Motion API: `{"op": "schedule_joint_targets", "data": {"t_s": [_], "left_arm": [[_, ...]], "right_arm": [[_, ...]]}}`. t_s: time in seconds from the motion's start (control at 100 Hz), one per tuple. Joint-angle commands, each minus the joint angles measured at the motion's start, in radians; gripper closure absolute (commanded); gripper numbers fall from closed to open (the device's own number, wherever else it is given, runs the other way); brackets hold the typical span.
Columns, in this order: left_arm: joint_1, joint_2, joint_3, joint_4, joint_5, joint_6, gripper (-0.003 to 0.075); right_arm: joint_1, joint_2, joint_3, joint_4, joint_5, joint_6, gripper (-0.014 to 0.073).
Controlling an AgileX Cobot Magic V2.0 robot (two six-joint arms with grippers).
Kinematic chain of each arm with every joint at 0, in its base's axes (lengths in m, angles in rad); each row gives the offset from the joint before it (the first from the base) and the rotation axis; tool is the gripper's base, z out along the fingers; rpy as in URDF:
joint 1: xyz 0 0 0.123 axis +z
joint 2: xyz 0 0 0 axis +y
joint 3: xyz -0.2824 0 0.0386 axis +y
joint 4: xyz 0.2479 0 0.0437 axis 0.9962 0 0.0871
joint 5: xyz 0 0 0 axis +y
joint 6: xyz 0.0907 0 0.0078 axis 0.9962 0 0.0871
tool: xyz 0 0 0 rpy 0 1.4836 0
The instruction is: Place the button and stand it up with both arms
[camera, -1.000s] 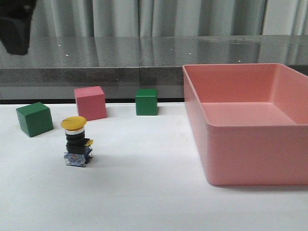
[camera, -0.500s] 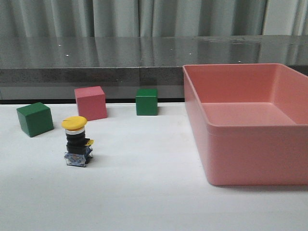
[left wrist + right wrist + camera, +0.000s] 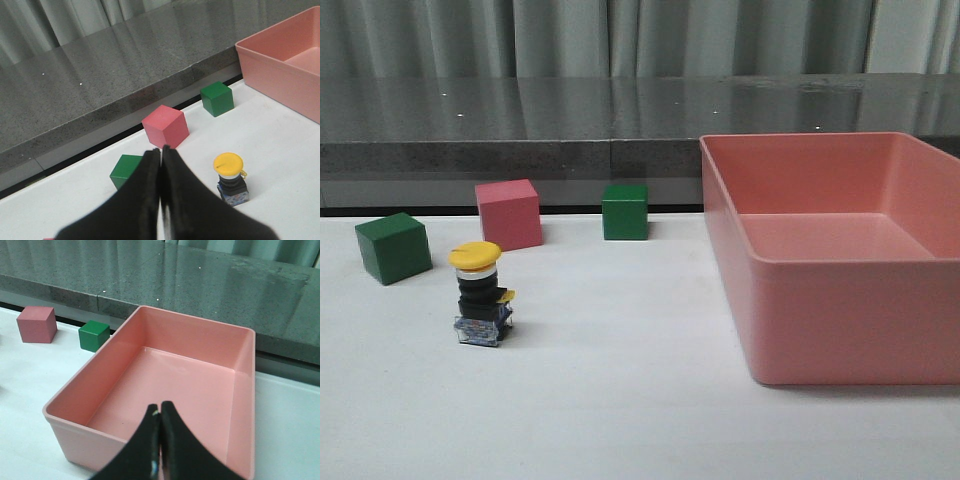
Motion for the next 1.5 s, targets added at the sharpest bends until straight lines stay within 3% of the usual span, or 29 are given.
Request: {"op": "schedule_joint_targets", "data": {"t_s": [0.0, 0.14, 0.29, 0.81, 1.0, 1.1, 1.24, 1.49], "left_arm": [[0.002, -0.065, 0.029, -0.031, -0.102, -0.011, 0.074], [0.002, -0.132, 0.074, -0.091, -0.1, -0.011, 0.074], [0.002, -0.14, 0.084, -0.292, -0.095, -0.011, 0.074], [0.002, -0.14, 0.096, -0.295, -0.146, -0.011, 0.074], [0.004, -0.166, 0.183, -0.207, -0.257, -0.036, 0.074], [0.021, -0.201, 0.234, -0.04, -0.323, -0.199, 0.074], [0.086, -0.259, 0.279, 0.147, -0.315, -0.409, 0.074], [0.225, -0.33, 0.331, 0.245, -0.305, -0.518, 0.074]], "right_arm": [[-0.005, 0.004, -0.025, 0.007, -0.068, 0.002, 0.0655], [-0.005, 0.004, -0.025, 0.007, -0.068, 0.002, 0.0655], [-0.005, 0.004, -0.025, 0.007, -0.068, 0.002, 0.0655], [-0.005, 0.004, -0.025, 0.007, -0.068, 0.002, 0.0655], [-0.005, 0.004, -0.025, 0.007, -0.068, 0.002, 0.0655], [-0.005, 0.004, -0.025, 0.007, -0.068, 0.002, 0.0655], [-0.005, 0.004, -0.025, 0.007, -0.068, 0.002, 0.0655], [-0.005, 0.004, -0.025, 0.007, -0.068, 0.002, 0.0655]]}}
